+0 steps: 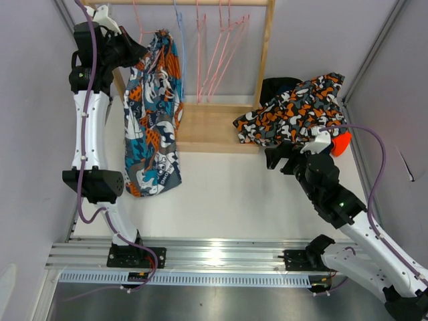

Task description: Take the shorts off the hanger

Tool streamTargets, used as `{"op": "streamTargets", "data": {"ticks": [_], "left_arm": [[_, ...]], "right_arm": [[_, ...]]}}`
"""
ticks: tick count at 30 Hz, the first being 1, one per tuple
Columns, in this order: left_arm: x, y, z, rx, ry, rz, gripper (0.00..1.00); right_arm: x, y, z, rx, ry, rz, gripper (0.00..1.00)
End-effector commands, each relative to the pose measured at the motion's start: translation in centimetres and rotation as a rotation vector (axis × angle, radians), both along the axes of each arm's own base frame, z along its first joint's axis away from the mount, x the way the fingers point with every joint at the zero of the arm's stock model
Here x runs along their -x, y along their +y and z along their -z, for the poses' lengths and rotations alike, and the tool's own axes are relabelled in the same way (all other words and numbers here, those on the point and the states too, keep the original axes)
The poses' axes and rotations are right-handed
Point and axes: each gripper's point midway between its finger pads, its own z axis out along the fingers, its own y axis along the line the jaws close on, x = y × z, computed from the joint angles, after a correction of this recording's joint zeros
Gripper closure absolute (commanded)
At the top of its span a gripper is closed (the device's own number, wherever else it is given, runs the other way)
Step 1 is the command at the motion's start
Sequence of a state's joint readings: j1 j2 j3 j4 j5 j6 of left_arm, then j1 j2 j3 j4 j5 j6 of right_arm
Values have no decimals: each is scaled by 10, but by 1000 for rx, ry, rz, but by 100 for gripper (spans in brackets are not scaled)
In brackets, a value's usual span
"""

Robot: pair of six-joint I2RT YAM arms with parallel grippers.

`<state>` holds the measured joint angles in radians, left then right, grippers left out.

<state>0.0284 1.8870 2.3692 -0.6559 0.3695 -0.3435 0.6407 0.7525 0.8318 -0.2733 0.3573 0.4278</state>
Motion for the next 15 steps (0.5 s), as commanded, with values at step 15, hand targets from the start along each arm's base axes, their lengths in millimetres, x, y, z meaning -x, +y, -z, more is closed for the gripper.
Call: {"op": "streamTargets", "data": {"ticks": [15], "left_arm": [[147,-47,-171,94,-405,165,100]], "right_arm": [[77,240,-96,93,-296,-478,1]]}}
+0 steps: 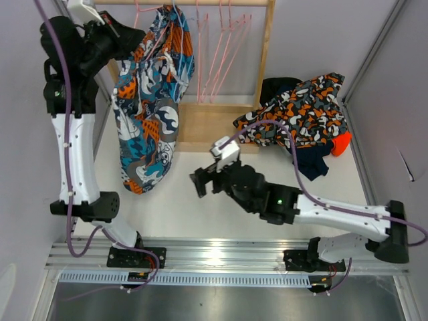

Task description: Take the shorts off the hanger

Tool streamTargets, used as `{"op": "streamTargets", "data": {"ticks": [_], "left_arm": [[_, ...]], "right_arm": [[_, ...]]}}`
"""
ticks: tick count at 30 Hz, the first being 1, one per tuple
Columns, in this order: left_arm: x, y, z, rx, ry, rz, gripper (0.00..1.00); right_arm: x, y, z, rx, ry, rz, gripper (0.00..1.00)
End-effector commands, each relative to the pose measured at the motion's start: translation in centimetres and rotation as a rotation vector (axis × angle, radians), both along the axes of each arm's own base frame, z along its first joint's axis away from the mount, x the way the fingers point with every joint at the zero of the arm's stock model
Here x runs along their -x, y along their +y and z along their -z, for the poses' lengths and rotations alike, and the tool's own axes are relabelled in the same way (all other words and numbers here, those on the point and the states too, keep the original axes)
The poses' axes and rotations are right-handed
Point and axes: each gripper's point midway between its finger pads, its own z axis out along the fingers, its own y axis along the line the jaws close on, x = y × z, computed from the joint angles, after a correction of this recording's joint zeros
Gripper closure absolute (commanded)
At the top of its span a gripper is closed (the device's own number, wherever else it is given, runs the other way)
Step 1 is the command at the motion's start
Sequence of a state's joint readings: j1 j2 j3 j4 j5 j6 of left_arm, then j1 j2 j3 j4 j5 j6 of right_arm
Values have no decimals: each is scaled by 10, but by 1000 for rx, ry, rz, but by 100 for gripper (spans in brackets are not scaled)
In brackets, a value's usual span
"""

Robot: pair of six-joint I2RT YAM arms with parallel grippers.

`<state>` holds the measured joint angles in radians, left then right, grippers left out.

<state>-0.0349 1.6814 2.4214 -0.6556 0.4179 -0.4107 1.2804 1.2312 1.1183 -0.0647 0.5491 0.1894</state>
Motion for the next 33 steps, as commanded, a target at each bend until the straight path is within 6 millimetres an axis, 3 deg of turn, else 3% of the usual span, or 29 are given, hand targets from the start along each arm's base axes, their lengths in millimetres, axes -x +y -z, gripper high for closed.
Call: {"op": "streamTargets", "data": {"ticks": [1,2,3,4,5,6,7,8,9,10,11,12,14,18,24,26,27,29,30,33], "left_arm": [[59,-7,-62,32,-190,54,100],[53,-9,-50,36,-155,58,100],[55,-10,-47,36,-150,67,100],[69,-11,-53,37,-171,74,100],[67,-11,-44,39,-147,75,100],[64,-12,-36,43,-136,77,100],[63,-13,-25,45,-114,83,100],[77,-13,-34,47,-152,89,100],[74,-14,-23,47,-126,92,100],[77,-14,-23,49,-125,94,100],[82,-14,-24,50,-126,94,100],[82,-14,-22,53,-117,99,100],[88,-17,-22,64,-111,118,100],[102,-19,-35,76,-138,134,100],[113,-23,-47,104,-148,170,100],[115,-25,-48,116,-151,181,100],[115,-25,-48,119,-154,184,100],[118,-26,-49,127,-156,189,100],[119,-26,-49,129,-157,191,100],[119,-24,-50,125,-167,175,100]], "right_arm": [[14,49,-66,-119,-124,-56,1],[18,60,-97,-167,-150,-72,1],[22,71,-107,-177,-166,-87,1],[27,93,-98,-142,-174,-109,1],[28,103,-107,-144,-194,-120,0],[29,109,-139,-189,-228,-129,0],[30,117,-146,-195,-237,-135,1],[30,137,-138,-167,-239,-150,1],[32,140,-169,-222,-255,-156,1],[33,147,-174,-229,-260,-164,1],[33,166,-163,-210,-254,-176,0],[35,167,-185,-252,-264,-180,1],[36,184,-188,-272,-267,-186,0],[37,202,-163,-235,-230,-185,0],[38,210,-119,-186,-167,-166,4],[38,210,-113,-195,-165,-156,18],[39,209,-110,-189,-163,-154,52],[43,205,-101,-176,-152,-155,79],[45,203,-101,-183,-150,-148,99],[68,196,-96,-177,-158,-163,100]]}}
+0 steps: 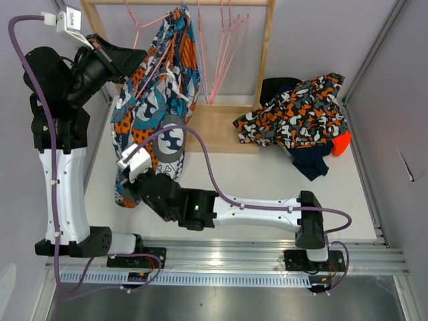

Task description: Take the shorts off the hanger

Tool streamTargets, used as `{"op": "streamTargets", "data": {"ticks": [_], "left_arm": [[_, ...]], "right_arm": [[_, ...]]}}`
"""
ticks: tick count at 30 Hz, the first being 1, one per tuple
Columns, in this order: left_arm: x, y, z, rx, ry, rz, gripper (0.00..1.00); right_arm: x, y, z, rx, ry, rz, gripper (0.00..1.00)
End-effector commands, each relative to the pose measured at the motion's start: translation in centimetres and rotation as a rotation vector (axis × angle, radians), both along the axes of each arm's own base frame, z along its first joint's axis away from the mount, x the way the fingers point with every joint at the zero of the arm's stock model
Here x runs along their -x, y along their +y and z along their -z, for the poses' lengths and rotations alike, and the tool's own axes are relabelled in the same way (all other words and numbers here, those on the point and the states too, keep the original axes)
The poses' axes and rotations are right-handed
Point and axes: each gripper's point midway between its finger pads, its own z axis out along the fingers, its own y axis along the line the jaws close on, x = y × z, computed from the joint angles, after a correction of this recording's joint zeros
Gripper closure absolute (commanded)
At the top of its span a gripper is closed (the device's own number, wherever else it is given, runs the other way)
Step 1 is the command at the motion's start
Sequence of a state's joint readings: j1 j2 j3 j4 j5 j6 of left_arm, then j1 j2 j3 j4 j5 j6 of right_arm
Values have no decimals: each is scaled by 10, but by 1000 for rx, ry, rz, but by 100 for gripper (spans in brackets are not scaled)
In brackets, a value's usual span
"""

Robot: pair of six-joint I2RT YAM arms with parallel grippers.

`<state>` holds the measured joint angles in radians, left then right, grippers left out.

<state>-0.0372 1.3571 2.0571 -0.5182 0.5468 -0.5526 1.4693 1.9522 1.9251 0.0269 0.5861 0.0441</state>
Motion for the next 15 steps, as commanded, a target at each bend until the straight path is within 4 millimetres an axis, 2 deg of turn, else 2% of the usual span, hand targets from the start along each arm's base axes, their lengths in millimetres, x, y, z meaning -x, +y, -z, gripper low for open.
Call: {"op": "streamTargets", "data": {"ticks": [1,2,4,5,8,9,10,12,13,15], "left_arm": [[24,-1,-36,15,-137,9,100],[21,1,-34,12,-131,-3,100],[19,5,-38,6,-137,-26,100],[13,6,-37,-1,-137,-37,100],[4,14,-43,-17,-150,-89,100],[-7,17,-40,-20,-140,-106,100],[-5,20,-48,-21,-159,-123,100],[-22,24,-42,-26,-130,-140,100],[-21,25,-45,-21,-135,-144,100],[-23,26,-41,-18,-123,-144,100]], "right_arm": [[36,-20,-38,-95,-11,-18,100],[62,-22,-32,-76,-13,-50,100],[85,-28,-24,-49,-22,-50,100],[115,-32,-15,-25,-23,-95,100],[151,-45,17,37,-12,-102,100],[170,-49,22,24,22,-124,100],[176,-52,34,39,40,-126,100],[186,-56,48,51,78,-139,100],[187,-57,61,55,102,-137,100],[183,-56,67,52,119,-134,100]]}}
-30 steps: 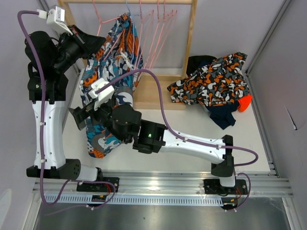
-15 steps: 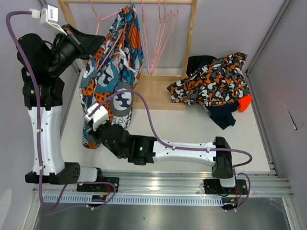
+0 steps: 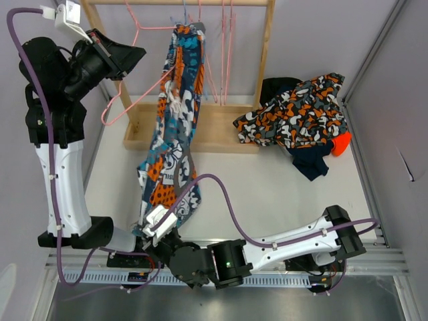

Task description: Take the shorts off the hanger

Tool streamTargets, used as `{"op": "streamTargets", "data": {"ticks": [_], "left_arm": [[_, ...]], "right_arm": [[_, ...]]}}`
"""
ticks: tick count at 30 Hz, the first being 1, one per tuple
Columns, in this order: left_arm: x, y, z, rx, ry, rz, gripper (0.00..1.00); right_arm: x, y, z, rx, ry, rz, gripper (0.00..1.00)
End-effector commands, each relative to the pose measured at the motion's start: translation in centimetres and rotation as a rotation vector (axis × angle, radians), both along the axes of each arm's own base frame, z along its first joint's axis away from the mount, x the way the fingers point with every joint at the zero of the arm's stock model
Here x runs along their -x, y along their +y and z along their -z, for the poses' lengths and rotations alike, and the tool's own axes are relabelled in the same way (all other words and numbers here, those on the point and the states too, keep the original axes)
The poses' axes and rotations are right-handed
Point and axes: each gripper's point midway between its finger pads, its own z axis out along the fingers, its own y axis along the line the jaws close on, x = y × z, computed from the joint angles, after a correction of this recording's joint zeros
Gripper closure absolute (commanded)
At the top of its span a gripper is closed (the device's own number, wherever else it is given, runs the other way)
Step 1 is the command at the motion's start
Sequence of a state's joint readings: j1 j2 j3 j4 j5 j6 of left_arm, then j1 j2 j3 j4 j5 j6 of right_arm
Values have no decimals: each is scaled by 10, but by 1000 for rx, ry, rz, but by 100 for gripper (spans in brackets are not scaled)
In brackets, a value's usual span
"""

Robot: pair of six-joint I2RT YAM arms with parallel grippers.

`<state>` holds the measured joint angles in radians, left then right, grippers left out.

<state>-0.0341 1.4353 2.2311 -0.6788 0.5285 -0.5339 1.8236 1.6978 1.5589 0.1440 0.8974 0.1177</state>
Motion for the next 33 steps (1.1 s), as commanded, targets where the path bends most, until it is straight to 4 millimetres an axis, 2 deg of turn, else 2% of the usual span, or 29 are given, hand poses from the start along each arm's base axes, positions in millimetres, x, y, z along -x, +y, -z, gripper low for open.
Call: {"op": "streamTargets", "data": {"ticks": [1,3,4,6,7,8,9,10,11,12,13,14,15,16,17,18,19,20,21,22,24,25,28,31,33], "left_arm": [[-22,21,-32,-7,-165,-116,100],[-19,21,-28,-6,-164,-114,100],[-14,24,-30,-14,-175,-133,100],[-9,26,-36,-29,-188,-143,100],[-11,26,-29,-41,-159,-145,100],[-4,26,-34,-40,-172,-143,100],[-4,24,-26,-42,-155,-134,100],[0,24,-24,-42,-150,-129,100],[12,23,-18,-41,-141,-121,100],[11,22,1,-43,-96,-116,100],[9,23,22,-43,-60,-120,100],[42,24,9,-34,-124,-127,100],[51,25,12,-30,-132,-131,100],[46,25,46,-38,-59,-130,100],[55,26,51,-42,-58,-134,100],[77,27,50,-45,-83,-139,100],[76,29,80,-62,-14,-149,100],[82,29,87,-67,-5,-151,100],[93,28,97,-71,4,-142,100],[95,26,116,-79,52,-125,100],[102,17,139,-86,109,-63,100],[111,18,145,-83,123,-67,100],[113,25,178,-119,225,-102,100],[118,27,199,-150,320,-102,100],[120,27,214,-151,338,-106,100]], "right_arm": [[27,9,61,106,55,-83,100],[18,13,60,105,54,-88,100],[7,15,60,107,49,-79,100],[0,20,62,108,55,-97,100],[-11,23,65,110,61,-88,100],[-16,25,64,102,63,-88,100],[-22,27,65,106,58,-86,100],[-30,28,61,100,46,-76,100],[-53,29,56,86,34,-43,100],[-66,30,51,95,10,-30,100],[-80,32,33,67,-1,-17,100],[-109,32,30,72,-9,7,100],[-122,33,21,76,-38,14,100],[-135,33,-5,37,-57,25,100],[-144,35,-13,39,-80,16,100],[-168,35,-17,43,-94,46,100],[-179,34,-45,32,-153,51,100],[-190,34,-53,31,-171,56,100],[-218,34,-52,45,-181,83,100],[-231,30,-76,14,-194,96,100],[-257,29,-81,24,-189,106,100],[-283,24,-89,8,-188,145,100],[-313,14,-77,47,-173,185,100],[-329,2,-57,55,-128,197,100],[-329,-1,-42,62,-102,195,100]]}}
